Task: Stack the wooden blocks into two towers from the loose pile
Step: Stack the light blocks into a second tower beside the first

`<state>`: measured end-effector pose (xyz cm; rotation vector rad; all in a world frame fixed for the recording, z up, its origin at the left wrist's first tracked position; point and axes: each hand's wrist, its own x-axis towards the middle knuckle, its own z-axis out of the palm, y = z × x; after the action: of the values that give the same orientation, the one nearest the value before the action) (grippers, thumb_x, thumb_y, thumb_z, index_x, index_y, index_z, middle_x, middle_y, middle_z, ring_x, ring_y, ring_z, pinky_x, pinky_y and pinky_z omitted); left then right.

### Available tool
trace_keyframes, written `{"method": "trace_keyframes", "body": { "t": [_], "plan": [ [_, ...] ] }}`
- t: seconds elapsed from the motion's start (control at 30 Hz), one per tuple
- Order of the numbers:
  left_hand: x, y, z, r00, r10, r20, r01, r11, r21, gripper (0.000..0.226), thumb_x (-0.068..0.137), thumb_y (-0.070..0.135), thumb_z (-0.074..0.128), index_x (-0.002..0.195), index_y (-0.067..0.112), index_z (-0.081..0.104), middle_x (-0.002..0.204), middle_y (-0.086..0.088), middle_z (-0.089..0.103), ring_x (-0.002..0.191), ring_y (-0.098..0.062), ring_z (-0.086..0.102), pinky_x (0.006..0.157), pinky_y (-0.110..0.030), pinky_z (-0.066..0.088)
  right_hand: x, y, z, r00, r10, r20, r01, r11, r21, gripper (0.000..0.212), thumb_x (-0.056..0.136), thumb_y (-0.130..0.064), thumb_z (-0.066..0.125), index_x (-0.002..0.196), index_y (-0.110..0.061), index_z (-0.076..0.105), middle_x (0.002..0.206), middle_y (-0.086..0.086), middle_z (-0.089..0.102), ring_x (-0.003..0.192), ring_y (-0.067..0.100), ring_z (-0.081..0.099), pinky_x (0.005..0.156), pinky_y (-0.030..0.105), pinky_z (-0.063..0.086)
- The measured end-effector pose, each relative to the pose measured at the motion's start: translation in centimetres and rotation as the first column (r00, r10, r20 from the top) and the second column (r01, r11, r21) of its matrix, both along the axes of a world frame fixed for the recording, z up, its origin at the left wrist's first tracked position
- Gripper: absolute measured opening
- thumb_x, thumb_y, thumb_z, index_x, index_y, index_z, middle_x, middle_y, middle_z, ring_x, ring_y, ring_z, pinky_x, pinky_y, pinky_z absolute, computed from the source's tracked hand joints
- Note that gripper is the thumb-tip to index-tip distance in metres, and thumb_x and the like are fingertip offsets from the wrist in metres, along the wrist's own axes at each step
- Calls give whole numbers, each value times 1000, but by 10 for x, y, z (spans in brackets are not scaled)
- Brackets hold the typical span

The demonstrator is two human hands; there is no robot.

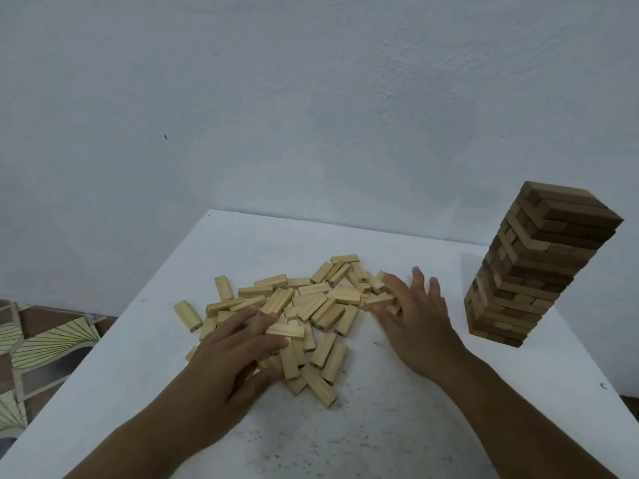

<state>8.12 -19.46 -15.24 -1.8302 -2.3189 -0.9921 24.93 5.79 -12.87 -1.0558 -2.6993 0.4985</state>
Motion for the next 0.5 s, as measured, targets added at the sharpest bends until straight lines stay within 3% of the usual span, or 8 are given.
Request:
{"method": "trace_keyframes", "body": {
  "t": [0.07, 0.33, 0.5],
  "plan": [
    [1, 0, -1, 1000, 6, -18, -6, 1000, -4, 35, 95, 52, 46, 125, 41, 58, 147, 24, 43, 147, -6, 22, 111, -36, 32, -3, -2, -2, 1000, 7, 19, -6, 999, -32, 54, 98, -49, 38, 148, -34, 24, 161, 2, -1, 147, 27, -11, 118, 47, 10],
    [-6, 7, 7, 999, 12, -53, -13, 1000, -4, 24, 94, 41, 52, 113, 37, 66, 136, 20, 55, 136, -10, 40, 103, -44, 45, -23, -38, 3, 982, 50, -182, -82, 981, -175, 45, 100, -31, 44, 144, -29, 35, 160, -4, 10, 147, 19, -1, 115, 38, 19],
    [-8, 11, 15, 997, 18, -71, -20, 999, -25, 23, 92, 43, 50, 106, 39, 67, 128, 24, 59, 129, -1, 43, 104, -33, 43, -7, -35, 2, 964, 133, -232, -142, 989, -26, 42, 98, -27, 49, 138, -34, 43, 157, -6, 22, 148, 22, 7, 116, 36, 7]
  ]
}}
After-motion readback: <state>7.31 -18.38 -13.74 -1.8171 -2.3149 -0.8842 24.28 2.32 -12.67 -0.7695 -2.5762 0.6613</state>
